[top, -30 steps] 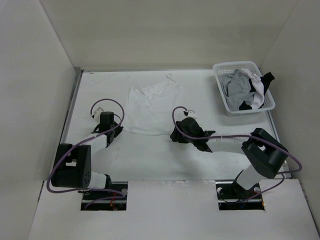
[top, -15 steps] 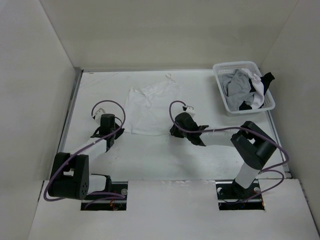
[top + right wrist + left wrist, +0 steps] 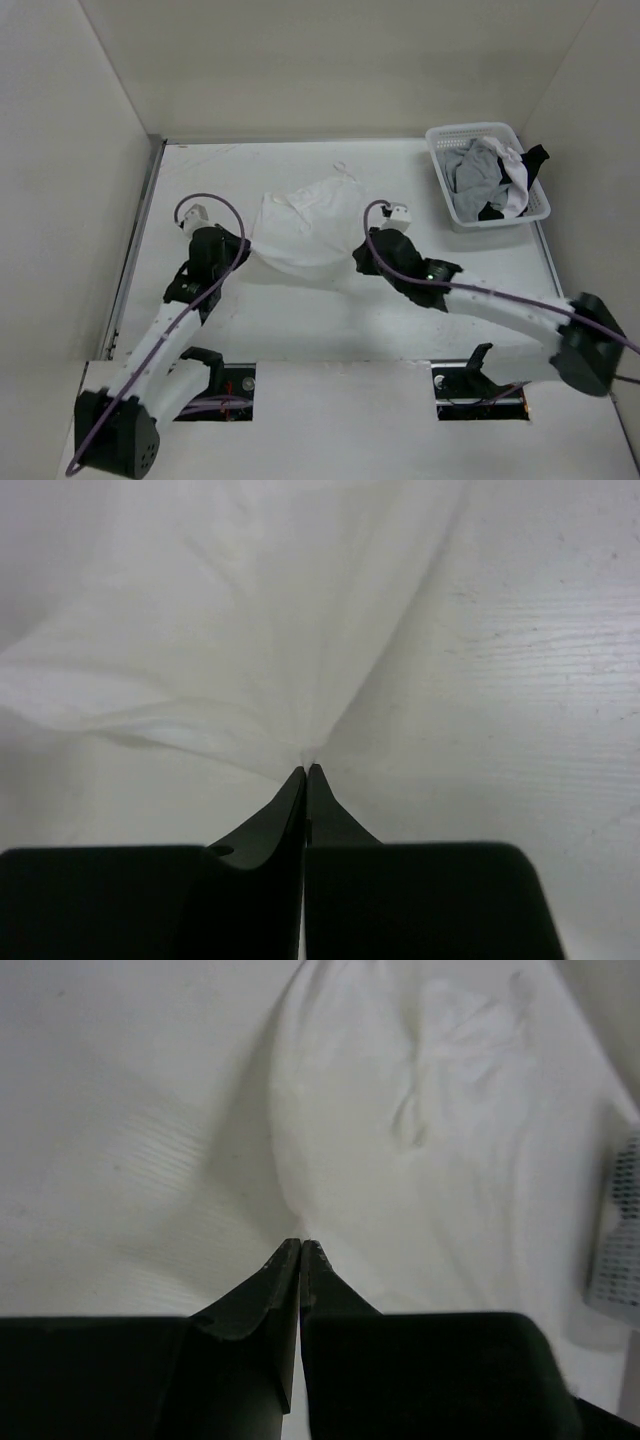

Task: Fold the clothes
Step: Fold the tank top

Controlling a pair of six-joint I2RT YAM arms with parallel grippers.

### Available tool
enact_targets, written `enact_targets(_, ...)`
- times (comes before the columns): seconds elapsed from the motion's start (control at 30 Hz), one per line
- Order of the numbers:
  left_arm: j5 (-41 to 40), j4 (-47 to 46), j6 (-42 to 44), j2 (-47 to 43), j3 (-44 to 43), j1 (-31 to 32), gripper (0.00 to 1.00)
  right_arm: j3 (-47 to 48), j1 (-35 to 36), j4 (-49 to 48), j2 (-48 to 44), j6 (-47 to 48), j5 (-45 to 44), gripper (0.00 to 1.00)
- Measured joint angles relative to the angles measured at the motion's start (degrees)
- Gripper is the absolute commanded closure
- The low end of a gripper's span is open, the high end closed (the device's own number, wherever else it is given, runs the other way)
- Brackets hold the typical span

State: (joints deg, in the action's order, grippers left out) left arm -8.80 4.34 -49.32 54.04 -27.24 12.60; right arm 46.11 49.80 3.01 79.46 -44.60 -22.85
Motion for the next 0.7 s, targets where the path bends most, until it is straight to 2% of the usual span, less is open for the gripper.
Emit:
enact_targets(0.1,-1.46,7.10,0.24,-9.88,-6.67,2.45,1.00,2.82,6.62,7.52,-15.23,2.91,-4.50,1.00)
enact_targets(0.2,-3.63,11.56,1.05,-16.68,-16.96,3.87,1.00,10.25,12.90,15.67,-26.84,5.29,-9.70,1.00)
enact_targets(0.33,-5.31,13.11,1.81,-20.63,-29.29,6.14,1.00,21.77,20.48,23.06,-34.36,8.22,-18.10,1.00)
enact_targets(0.43,-5.86,13.53,2.32,-21.11,-34.86,8.02,1.00,28.15,25.24,25.24,-35.74,10.93,-21.97,1.00)
enact_targets(0.53,-6.32,13.86,2.64,-20.79,-35.95,8.28,1.00,29.57,24.22,25.73,-35.17,13.31,-22.62,1.00)
enact_targets(0.7,-6.56,14.05,2.32,-15.85,-31.74,7.63,1.00,24.11,10.36,24.37,-30.58,15.47,-13.44,0.99)
